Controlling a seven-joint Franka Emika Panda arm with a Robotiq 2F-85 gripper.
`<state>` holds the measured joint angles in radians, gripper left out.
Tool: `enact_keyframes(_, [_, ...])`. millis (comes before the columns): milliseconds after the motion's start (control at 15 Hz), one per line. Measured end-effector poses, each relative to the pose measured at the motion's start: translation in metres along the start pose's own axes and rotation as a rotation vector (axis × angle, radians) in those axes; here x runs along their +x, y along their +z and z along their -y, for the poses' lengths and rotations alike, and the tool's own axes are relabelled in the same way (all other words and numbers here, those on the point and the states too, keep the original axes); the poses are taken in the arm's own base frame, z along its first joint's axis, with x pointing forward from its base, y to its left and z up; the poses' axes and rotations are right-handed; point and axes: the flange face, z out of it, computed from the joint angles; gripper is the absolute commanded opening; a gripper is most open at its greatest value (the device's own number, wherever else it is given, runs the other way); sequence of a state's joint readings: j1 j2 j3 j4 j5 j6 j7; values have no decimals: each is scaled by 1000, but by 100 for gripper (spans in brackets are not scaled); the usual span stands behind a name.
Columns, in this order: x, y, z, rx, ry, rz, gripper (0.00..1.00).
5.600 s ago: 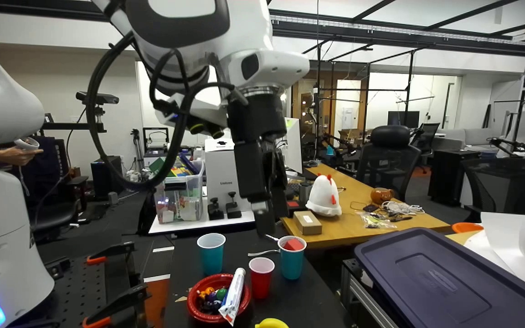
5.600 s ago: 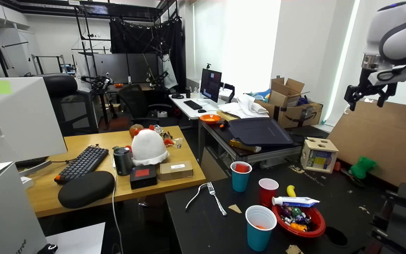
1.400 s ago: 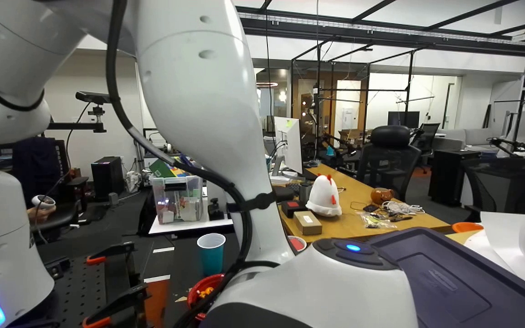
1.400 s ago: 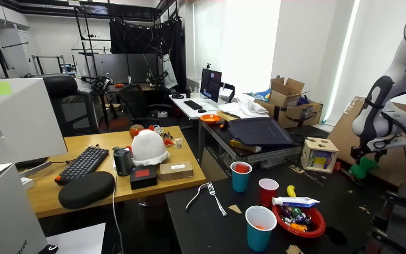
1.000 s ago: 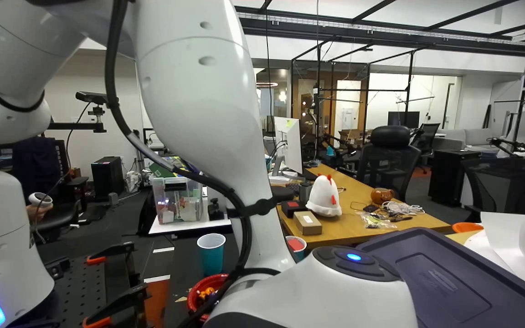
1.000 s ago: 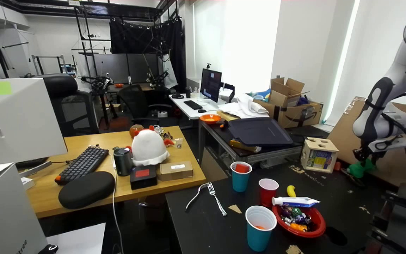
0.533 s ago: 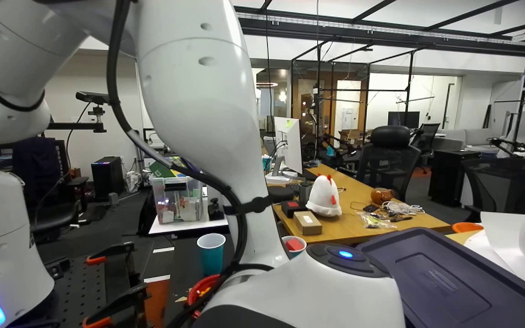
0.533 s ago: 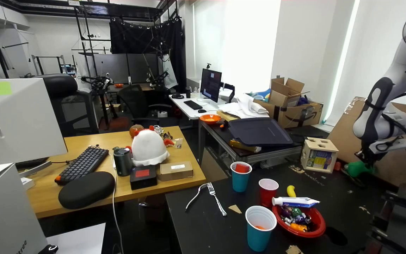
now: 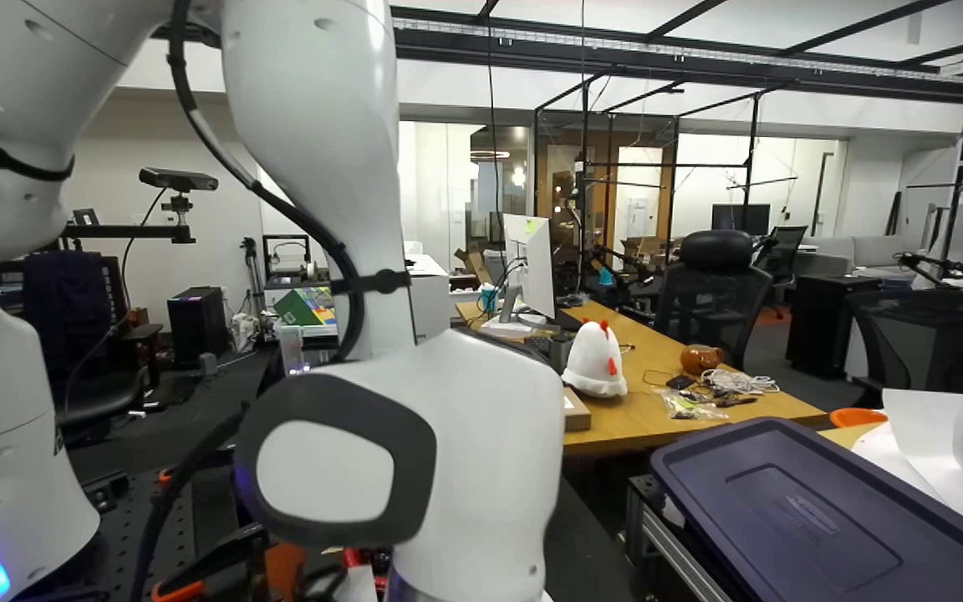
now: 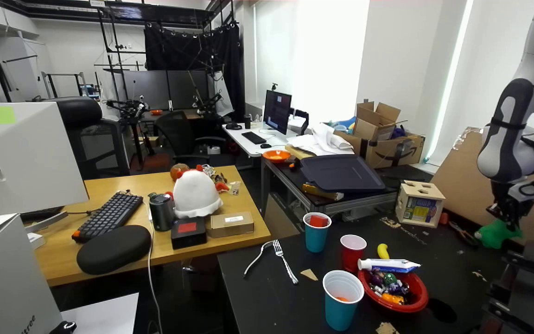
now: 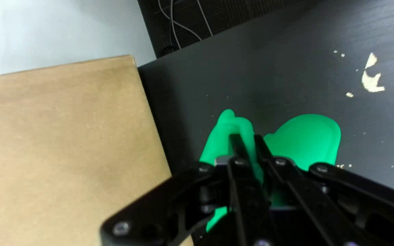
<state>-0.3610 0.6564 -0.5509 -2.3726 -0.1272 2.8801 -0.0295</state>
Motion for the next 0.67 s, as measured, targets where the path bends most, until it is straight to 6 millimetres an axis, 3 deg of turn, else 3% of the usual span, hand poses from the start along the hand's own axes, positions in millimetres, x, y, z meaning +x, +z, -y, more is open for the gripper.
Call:
enact_keyframes(333, [-43, -59, 23, -30, -7, -41, 2])
enact_keyframes(667, [-38, -118, 35, -33, 4, -166, 2])
